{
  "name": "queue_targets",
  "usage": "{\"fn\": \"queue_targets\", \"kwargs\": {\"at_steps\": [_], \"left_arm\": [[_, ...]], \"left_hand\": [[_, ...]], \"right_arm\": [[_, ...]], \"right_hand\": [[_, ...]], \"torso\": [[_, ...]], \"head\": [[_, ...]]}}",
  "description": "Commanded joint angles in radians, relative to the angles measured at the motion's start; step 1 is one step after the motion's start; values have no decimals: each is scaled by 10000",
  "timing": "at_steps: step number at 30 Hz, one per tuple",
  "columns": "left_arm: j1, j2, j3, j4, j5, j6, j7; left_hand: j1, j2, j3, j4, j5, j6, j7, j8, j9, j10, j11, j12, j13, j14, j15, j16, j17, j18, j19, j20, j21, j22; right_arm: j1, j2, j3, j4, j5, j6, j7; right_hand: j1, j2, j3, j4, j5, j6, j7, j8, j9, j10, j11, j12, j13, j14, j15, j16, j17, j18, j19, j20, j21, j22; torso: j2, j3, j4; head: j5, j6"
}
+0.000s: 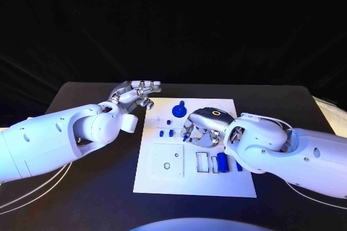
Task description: Assemble the parts on the task board
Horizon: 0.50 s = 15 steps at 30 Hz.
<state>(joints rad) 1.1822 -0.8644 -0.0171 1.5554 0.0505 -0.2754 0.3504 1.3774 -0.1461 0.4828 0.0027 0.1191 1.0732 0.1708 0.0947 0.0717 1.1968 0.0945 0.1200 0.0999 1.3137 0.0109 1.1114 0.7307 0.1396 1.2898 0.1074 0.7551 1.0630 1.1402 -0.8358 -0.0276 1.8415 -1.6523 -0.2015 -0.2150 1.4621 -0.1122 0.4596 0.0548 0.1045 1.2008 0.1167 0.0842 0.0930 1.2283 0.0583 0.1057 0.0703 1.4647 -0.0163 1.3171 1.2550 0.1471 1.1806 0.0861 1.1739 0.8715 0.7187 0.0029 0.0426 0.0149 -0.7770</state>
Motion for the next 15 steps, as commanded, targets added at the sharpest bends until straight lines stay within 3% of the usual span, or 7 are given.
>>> {"fn": "queue_targets", "kwargs": {"at_steps": [1,8,15], "left_arm": [[-1,25,6,42,89,203,32],[-2,38,6,66,90,237,26],[-3,57,6,58,90,256,22]], "left_hand": [[-74,8,-50,-13,-13,-71,-1,13,-14,-51,-8,68,11,-75,-29,-29,-16,163,-74,-1,-66,-15],[-74,8,-50,-13,-13,-71,-1,13,-14,-51,-8,68,11,-75,-29,-29,-16,163,-74,-1,-66,-15],[-74,8,-50,-13,-13,-71,-1,13,-14,-51,-8,68,11,-75,-29,-29,-16,163,-74,-1,-66,-15]], "right_arm": [[-200,217,-7,-237,120,158,280],[-544,711,-30,-716,81,287,394],[-669,955,-39,-966,-46,338,384]], "right_hand": [[-38,22,15,-68,61,13,78,-31,7,-10,40,-38,4,512,-14,58,8,-108,32,8,47,-8],[-32,32,29,-91,93,3,89,-41,8,-12,48,-54,-4,513,-8,66,16,-108,30,13,51,-7],[-33,35,32,-97,102,0,92,-44,9,-13,51,-59,-6,514,-6,74,24,-106,26,14,49,-13]], "torso": [[12,-4,5],[22,2,3],[19,4,-2]], "head": [[77,-33],[184,-106],[217,-167]]}}
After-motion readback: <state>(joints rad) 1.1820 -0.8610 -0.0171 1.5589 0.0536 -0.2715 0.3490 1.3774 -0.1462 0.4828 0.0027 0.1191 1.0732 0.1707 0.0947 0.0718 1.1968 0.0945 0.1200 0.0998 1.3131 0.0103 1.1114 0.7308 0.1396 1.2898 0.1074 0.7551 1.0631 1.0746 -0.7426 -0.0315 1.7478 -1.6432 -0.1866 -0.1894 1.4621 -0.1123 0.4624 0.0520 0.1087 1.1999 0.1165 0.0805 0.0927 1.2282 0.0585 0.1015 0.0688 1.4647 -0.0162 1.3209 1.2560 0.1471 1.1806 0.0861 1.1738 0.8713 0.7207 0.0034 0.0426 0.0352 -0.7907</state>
